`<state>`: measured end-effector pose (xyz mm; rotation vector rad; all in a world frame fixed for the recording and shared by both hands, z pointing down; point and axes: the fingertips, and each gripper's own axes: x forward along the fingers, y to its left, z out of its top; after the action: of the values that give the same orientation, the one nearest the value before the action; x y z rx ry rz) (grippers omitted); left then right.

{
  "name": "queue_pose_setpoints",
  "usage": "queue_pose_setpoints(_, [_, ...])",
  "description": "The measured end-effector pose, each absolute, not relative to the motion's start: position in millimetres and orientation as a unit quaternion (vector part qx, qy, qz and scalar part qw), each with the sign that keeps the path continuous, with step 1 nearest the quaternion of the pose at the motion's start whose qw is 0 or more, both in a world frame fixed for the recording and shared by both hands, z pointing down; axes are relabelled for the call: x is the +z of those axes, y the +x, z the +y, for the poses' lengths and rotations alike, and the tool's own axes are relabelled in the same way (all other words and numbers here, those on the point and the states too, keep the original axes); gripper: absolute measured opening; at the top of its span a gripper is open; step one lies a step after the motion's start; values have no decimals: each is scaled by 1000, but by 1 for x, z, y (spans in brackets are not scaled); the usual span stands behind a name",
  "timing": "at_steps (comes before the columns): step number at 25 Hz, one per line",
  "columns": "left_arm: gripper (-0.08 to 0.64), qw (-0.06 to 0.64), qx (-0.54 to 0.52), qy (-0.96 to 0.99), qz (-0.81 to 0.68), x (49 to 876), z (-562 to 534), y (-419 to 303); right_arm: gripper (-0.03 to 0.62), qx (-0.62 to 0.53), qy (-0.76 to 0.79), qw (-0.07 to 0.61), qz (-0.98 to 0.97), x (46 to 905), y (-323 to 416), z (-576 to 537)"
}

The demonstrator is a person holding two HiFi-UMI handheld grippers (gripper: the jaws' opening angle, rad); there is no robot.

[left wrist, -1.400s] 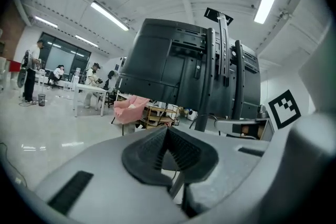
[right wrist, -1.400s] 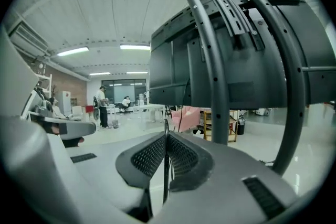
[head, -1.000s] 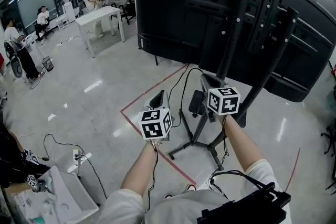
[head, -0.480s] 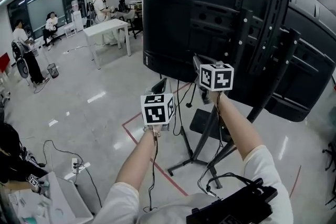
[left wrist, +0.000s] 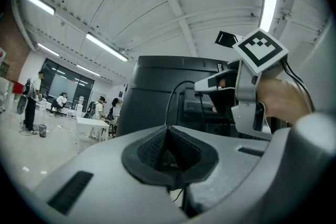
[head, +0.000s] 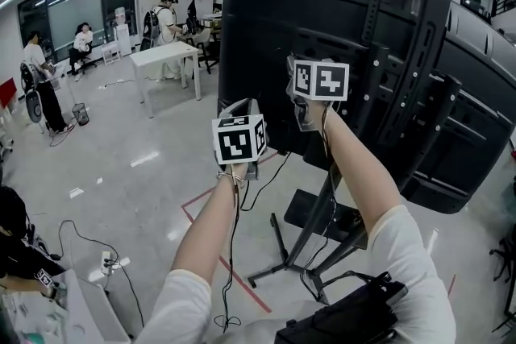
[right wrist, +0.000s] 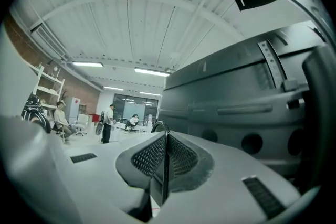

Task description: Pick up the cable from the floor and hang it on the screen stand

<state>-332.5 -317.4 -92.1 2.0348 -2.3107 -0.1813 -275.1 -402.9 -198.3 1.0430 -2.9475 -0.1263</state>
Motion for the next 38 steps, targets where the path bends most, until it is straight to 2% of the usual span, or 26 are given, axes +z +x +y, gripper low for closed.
queue_pose_setpoints(7, [3, 31, -69, 660, -747, -110, -331, -338, 26, -43, 337, -3, -941, -273, -285, -426])
queue_pose_setpoints(18, [2, 28, -70, 641, -764, -118, -331, -358, 26, -39, 293, -25, -955, -328, -316, -451])
queue_pose_setpoints(24, [2, 23, -62, 632, -772, -123, -334, -367, 26, -51, 268, -16, -962, -337, -344, -461])
queue_pose_setpoints(29, [2, 20, -55, 637, -769, -131, -344, -359, 26, -94, 274, 24, -957, -341, -361, -472])
queue_pose_setpoints(38, [2, 3, -59, 654, -754, -141, -349, -336, 28, -111, 328, 28, -938, -357, -313, -513])
